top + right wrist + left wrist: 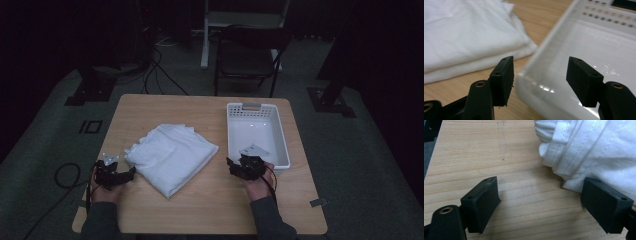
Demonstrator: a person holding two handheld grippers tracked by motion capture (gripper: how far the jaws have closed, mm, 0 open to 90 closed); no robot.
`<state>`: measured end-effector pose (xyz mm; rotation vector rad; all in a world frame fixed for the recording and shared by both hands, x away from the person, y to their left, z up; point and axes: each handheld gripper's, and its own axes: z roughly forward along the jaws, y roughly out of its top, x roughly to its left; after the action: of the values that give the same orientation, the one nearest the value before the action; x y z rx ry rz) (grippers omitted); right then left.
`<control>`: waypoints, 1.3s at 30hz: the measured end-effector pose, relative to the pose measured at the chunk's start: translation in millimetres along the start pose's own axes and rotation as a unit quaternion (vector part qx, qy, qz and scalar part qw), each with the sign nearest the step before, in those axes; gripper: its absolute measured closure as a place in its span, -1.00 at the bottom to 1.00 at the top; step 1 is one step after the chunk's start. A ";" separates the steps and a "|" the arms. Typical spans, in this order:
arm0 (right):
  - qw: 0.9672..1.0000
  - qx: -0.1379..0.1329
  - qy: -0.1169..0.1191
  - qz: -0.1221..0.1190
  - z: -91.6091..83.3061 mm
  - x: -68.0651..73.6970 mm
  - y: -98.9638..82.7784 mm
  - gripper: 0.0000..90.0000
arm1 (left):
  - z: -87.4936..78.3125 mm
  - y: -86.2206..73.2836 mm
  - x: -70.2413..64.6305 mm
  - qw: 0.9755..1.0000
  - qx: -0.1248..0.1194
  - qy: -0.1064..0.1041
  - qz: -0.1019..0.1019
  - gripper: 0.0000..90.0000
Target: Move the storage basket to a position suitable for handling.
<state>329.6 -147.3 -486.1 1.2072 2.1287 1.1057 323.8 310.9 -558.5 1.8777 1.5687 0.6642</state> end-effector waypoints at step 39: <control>0.998 0.008 -0.063 -0.029 -23.2 -70.5 -20.4 0.05 | -0.1 0.0 0.0 1.000 0.000 0.000 0.000 -0.68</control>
<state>339.5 -223.5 -489.6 1.1821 2.0674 0.9625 323.7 311.0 -558.5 1.8786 1.5689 0.6633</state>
